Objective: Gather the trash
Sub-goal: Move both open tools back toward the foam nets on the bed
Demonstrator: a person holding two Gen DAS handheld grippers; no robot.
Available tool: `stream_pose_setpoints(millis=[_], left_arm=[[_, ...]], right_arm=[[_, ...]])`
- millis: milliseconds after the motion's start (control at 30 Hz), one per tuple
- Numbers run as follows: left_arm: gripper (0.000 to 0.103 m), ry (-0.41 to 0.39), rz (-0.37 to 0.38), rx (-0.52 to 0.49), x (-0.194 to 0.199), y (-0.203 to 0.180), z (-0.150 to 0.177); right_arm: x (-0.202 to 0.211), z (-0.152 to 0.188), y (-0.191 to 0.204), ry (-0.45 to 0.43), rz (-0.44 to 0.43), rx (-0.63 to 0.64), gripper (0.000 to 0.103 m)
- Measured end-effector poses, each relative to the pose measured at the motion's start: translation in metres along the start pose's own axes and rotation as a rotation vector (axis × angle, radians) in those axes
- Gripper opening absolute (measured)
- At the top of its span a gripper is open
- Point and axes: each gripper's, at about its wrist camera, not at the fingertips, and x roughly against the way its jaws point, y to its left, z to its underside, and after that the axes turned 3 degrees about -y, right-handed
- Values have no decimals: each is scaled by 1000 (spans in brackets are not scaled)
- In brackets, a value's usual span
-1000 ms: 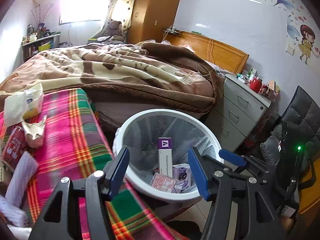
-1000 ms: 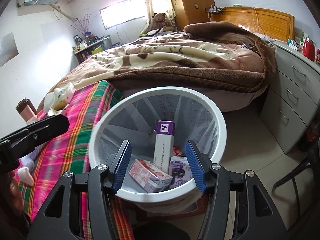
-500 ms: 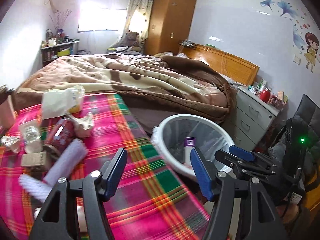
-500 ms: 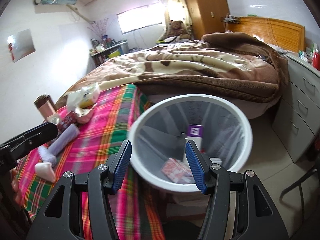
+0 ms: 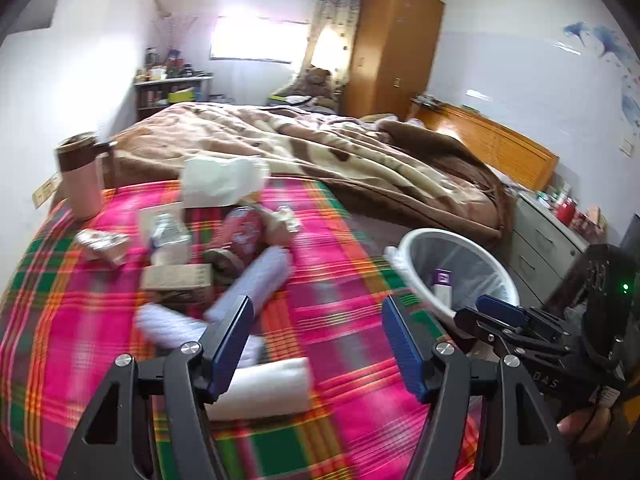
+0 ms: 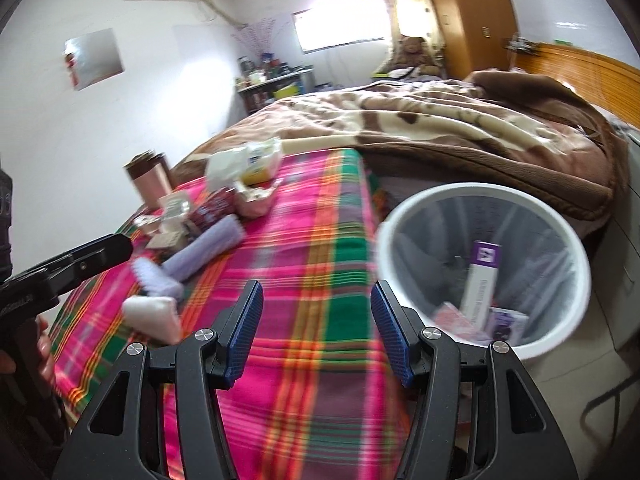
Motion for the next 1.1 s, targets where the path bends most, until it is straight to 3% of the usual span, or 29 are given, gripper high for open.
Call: stream_pose_setpoints(millis=[300, 533, 633, 867, 1100], left_arm=[[71, 13, -90, 66, 19, 58, 18], [71, 31, -111, 100, 23, 87, 26], [71, 46, -108, 107, 19, 95, 26], [71, 76, -87, 137, 8, 114, 26], [72, 107, -66, 162, -7, 125, 26]], right_arm=[[-20, 10, 52, 54, -103, 108, 58], [-37, 12, 84, 102, -182, 163, 60], [-47, 17, 101, 142, -210, 208, 70], [-67, 24, 122, 199, -223, 278, 73], [-73, 26, 119, 243, -199, 239, 73]])
